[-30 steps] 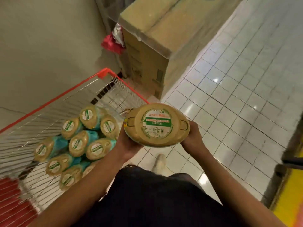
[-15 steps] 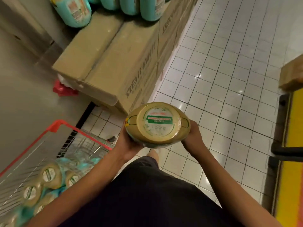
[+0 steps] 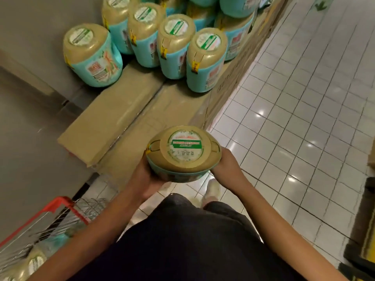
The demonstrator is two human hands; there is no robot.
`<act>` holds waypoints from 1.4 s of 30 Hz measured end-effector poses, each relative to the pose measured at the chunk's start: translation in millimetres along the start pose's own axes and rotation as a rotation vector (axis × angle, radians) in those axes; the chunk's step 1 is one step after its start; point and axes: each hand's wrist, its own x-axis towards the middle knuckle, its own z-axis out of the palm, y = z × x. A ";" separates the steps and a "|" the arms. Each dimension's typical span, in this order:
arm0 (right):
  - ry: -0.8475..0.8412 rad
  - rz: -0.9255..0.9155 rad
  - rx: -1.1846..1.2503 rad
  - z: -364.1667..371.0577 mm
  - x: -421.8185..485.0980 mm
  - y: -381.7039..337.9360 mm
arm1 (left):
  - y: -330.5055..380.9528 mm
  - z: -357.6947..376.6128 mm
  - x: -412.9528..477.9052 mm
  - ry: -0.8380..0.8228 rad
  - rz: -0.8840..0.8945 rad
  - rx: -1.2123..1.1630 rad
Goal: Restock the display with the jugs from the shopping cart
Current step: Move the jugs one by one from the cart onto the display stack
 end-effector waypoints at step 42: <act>-0.491 0.047 0.299 102.3 306.4 -102.4 | 175.8 2.7 130.2 0.919 0.468 -0.188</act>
